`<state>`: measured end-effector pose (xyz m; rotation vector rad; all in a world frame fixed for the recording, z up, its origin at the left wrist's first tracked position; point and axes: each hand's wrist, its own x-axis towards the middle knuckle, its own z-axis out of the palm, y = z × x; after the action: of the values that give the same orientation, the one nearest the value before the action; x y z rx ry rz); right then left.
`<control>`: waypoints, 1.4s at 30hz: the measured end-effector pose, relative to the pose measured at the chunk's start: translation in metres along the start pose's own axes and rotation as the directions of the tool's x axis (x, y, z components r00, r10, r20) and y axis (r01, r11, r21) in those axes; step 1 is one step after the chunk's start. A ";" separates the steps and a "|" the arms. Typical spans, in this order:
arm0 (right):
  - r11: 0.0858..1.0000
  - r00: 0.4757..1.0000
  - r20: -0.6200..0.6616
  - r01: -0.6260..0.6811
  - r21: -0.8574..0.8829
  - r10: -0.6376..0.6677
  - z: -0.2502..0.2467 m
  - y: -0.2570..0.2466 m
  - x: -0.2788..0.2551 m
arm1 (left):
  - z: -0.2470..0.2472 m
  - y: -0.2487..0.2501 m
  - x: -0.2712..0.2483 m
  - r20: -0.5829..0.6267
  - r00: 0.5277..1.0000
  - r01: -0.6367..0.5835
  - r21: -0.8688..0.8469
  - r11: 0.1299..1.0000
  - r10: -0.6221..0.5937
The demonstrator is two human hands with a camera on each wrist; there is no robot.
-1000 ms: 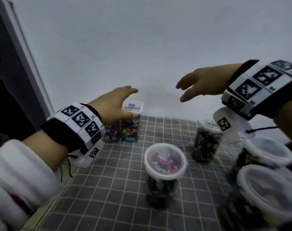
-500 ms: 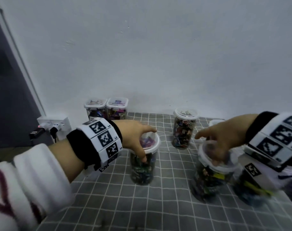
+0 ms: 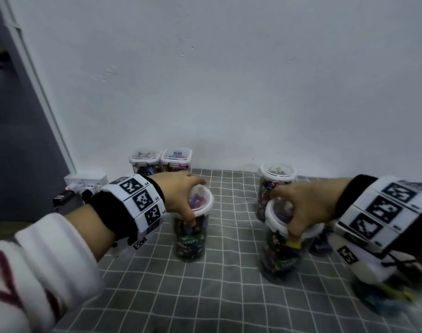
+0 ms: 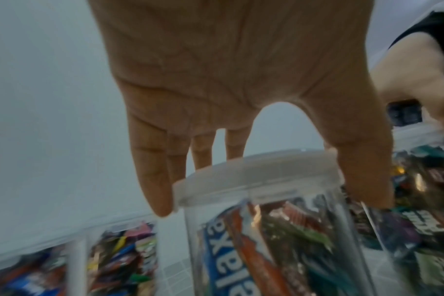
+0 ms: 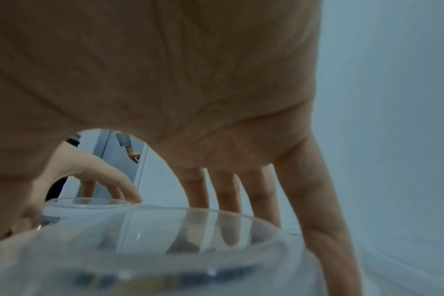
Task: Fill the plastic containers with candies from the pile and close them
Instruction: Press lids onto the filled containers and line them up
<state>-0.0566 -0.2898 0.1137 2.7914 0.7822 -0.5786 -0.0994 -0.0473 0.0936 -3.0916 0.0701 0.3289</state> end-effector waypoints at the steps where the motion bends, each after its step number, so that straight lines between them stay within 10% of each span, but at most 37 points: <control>1: 1.000 0.999 -0.036 0.017 0.026 -0.016 -0.003 -0.003 0.006 | 0.000 -0.005 0.002 -0.017 1.000 0.021 0.008 1.000 -0.021; 15: 0.985 0.934 -0.357 0.085 0.147 -0.027 -0.050 -0.053 0.135 | 0.002 -0.071 0.033 -0.059 0.975 0.209 -0.086 0.974 -0.215; 28: 0.969 0.965 -0.262 0.041 0.243 0.025 -0.055 -0.062 0.191 | -0.006 -0.075 0.050 0.046 0.982 0.185 -0.008 0.983 -0.184; 42: 0.884 0.871 -0.439 0.012 0.468 0.221 -0.052 -0.083 0.224 | -0.003 -0.070 0.044 0.018 0.977 0.212 0.025 0.977 -0.212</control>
<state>0.0919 -0.1028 0.0617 3.4654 0.6169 -0.0229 -0.0528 0.0210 0.0895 -3.0338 -0.2528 0.3471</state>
